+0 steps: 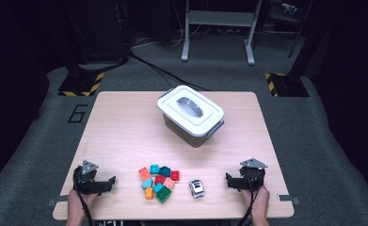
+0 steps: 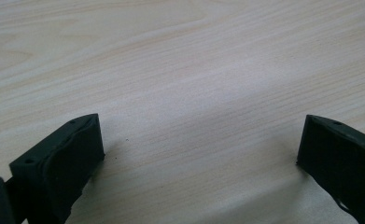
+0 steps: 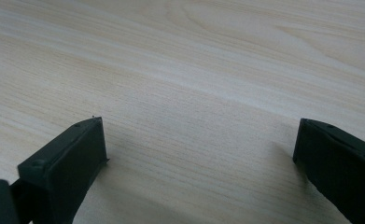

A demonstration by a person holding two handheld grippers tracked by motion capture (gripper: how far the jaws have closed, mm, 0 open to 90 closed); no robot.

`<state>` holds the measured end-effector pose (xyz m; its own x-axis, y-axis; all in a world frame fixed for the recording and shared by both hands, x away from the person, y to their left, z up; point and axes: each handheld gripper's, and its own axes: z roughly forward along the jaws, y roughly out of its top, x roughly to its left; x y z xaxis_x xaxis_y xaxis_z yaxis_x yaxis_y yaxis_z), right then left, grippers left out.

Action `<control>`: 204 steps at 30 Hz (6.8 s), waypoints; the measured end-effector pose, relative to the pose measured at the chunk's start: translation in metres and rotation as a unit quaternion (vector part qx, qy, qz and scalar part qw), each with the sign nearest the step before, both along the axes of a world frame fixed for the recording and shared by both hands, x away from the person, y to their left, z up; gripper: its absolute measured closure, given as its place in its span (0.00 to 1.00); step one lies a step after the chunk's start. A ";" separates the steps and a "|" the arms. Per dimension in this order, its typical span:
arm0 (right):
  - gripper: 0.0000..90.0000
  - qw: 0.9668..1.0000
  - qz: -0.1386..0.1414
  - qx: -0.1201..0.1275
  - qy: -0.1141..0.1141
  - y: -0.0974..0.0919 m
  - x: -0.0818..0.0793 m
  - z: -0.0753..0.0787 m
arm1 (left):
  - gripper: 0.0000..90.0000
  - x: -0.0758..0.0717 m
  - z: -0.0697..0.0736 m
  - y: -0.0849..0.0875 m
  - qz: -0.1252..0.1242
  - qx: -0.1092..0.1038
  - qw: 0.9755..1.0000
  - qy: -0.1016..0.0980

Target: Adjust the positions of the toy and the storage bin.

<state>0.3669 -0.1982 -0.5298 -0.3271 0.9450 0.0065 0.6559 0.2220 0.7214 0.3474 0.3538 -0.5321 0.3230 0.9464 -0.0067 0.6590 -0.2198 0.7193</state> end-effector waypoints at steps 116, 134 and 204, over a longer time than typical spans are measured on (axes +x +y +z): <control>0.01 1.000 0.008 -0.009 -0.004 0.000 0.003 0.000 | 0.16 -0.003 0.022 -0.301 -0.367 0.057 0.928 0.035; 0.01 1.000 0.008 -0.009 -0.004 0.001 0.003 0.000 | 0.26 -0.006 0.022 -0.308 -0.356 0.074 0.930 0.042; 0.01 1.000 0.007 -0.011 -0.005 0.001 0.003 0.000 | 0.28 0.012 0.052 -0.290 -0.310 0.034 0.950 0.015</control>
